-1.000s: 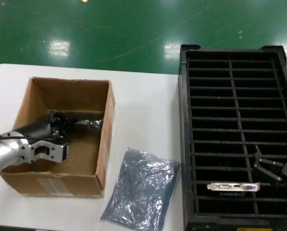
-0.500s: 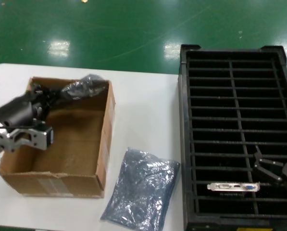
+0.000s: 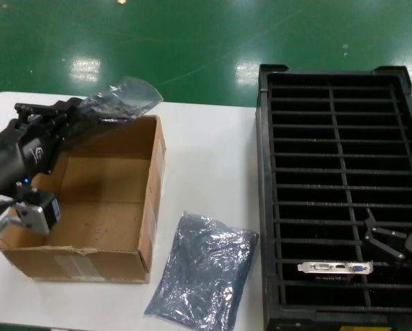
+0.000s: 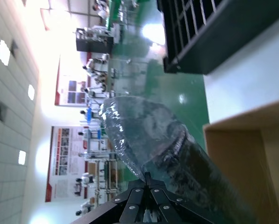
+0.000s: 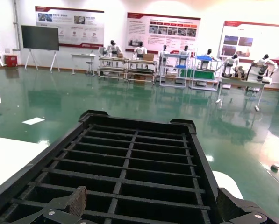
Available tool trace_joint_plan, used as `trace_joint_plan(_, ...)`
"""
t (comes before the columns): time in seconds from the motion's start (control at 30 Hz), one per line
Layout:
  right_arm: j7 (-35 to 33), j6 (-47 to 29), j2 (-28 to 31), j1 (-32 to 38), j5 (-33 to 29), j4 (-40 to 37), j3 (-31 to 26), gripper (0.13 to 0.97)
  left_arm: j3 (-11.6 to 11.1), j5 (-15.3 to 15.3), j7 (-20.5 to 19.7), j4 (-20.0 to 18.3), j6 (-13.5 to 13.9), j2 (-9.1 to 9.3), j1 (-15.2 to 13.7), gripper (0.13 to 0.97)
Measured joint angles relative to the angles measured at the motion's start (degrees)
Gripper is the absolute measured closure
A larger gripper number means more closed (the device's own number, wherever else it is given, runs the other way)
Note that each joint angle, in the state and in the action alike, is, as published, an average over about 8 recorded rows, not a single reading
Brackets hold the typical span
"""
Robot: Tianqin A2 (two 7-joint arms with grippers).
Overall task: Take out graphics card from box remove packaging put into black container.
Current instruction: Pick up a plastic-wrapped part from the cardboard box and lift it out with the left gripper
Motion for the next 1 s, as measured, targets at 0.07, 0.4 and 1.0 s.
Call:
trace_joint_plan(0.07, 0.0, 0.0, 0.0, 0.0, 0.0, 0.0, 0.0, 0.129, -1.46, -1.33, 0.62, -2.67, 0.2, 0.05, 2.64, 0.957)
trace_joint_plan(0.4, 0.0, 0.0, 0.0, 0.0, 0.0, 0.0, 0.0, 0.129, -7.29, -10.19, 9.42, -11.79, 8.4, 3.77, 14.03, 0.957)
trace_joint_plan(1.0, 0.0, 0.0, 0.0, 0.0, 0.0, 0.0, 0.0, 0.129, -7.99, -14.13, 16.96, -14.59, 17.71, 6.41, 20.72, 0.957)
